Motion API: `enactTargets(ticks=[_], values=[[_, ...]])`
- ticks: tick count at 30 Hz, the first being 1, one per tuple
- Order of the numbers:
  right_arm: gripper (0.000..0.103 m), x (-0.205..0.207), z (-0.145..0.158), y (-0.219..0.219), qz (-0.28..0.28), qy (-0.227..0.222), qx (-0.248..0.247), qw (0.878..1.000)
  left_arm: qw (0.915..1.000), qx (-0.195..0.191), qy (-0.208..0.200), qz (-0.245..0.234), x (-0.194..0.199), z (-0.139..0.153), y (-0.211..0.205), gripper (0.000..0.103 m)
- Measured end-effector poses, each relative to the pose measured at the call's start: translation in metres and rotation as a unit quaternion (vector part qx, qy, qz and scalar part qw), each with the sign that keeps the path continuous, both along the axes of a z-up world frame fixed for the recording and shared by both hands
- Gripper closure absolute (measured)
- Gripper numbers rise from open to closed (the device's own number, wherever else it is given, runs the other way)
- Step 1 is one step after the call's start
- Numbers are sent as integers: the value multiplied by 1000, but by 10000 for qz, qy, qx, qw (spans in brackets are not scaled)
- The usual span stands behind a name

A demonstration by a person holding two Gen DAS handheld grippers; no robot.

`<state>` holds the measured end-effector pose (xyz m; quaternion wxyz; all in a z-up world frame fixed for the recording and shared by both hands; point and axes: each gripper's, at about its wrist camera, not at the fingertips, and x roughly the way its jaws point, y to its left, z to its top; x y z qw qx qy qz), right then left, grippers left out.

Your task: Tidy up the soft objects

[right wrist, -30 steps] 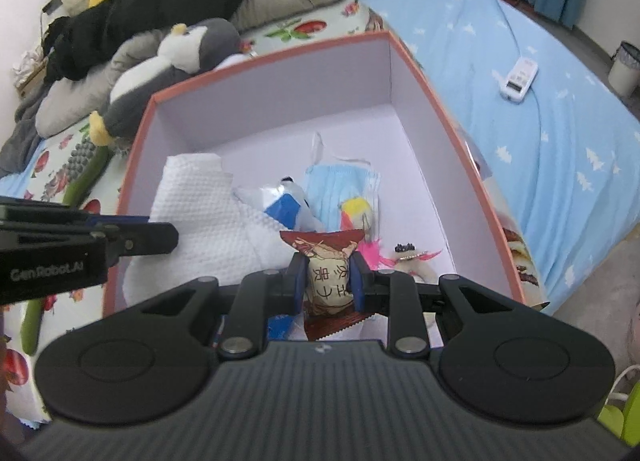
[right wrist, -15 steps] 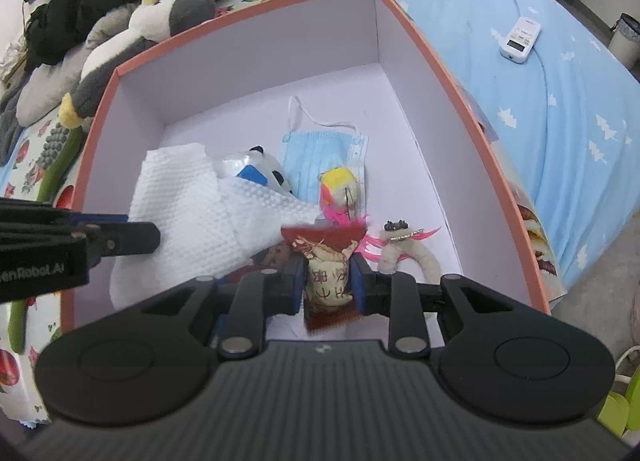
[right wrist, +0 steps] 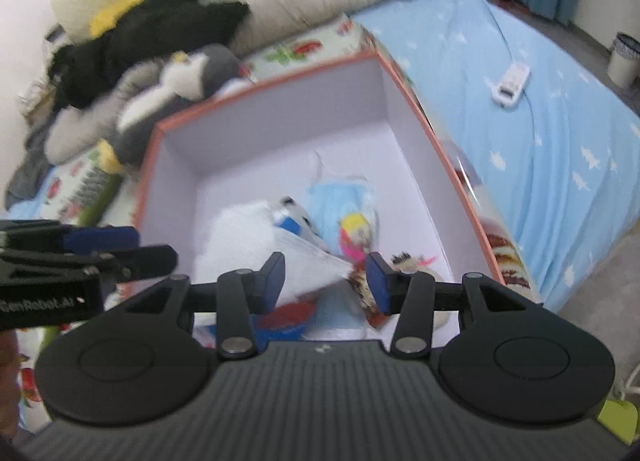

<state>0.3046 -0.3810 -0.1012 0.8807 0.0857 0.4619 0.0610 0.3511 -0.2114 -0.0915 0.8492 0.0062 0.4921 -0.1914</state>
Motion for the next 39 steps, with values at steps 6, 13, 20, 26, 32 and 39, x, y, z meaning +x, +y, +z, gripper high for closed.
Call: enactTargets(ticks=[6,13,20,26,32,39], values=[[55,-34,42,5,-24,-602,-31,9982,9978,-101,-657,-90,-44,42,8,49],[55,-83,87,11,35,-1353,133,9907,9914,-214,-1287,38,-100,85,27,49],[55,-127,108,23,89,-1816,165,9832,9848,-458,-1665,203,-155,107,42,49],[55,-157,109,28,-15,-1977,201,9801,9790,-621,-1934,166,-195,121,45,49],[55,-183,108,31,-167,-2040,215,9786,9734,-715,-2166,192,-226,135,54,49],[55,-204,95,35,-282,-1999,146,9793,9731,-671,-2185,285,-252,131,62,49]])
